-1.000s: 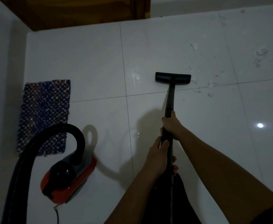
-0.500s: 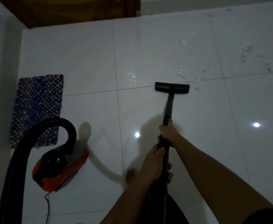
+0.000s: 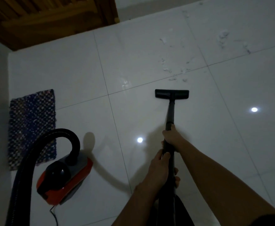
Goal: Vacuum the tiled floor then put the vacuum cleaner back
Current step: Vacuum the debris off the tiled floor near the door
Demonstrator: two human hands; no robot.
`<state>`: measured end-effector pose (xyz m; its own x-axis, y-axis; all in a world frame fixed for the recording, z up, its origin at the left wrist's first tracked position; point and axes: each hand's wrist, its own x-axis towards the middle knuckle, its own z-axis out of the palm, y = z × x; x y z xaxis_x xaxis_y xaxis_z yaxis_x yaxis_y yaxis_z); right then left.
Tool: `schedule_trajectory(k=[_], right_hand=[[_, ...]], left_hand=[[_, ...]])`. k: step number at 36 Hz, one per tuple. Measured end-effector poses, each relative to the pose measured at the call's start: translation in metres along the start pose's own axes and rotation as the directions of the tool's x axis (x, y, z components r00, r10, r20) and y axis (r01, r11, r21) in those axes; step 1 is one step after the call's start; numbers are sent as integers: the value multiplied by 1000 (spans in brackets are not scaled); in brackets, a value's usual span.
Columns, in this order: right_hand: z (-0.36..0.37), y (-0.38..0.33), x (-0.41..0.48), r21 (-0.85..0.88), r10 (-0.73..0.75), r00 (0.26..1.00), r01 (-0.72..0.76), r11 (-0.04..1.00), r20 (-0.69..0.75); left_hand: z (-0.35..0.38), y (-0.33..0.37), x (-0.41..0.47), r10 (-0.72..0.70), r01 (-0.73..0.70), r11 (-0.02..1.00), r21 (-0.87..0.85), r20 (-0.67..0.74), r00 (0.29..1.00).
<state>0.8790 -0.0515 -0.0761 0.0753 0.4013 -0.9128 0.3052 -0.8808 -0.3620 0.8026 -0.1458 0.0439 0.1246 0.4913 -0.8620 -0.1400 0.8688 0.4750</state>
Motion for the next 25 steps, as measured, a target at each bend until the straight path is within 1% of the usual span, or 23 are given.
schedule_trajectory(k=[5,9,16,19,22,25], right_hand=[[-19,23,-6,20,12,1000,-11,1000,-22],[-34,36,-2,8,-6,1000,6,1000,-26],[-66,32,16,-41,-34,999,33,999,-8],[-86,24,21,-61,-28,999,29,998,14],[-106,17,26,-73,-19,999,21,997,26],[-122,11,31,-110,-14,999,18,994,38]], left_hand=[[17,-16,-2,15,-17,999,33,46,999],[34,-30,5,-26,29,996,-80,34,999],[71,-35,32,-56,52,991,-123,-28,998],[90,-29,38,-46,43,988,-150,-15,999],[109,-20,41,14,-14,995,-101,6,1000],[127,-13,47,32,-31,992,-121,13,999]])
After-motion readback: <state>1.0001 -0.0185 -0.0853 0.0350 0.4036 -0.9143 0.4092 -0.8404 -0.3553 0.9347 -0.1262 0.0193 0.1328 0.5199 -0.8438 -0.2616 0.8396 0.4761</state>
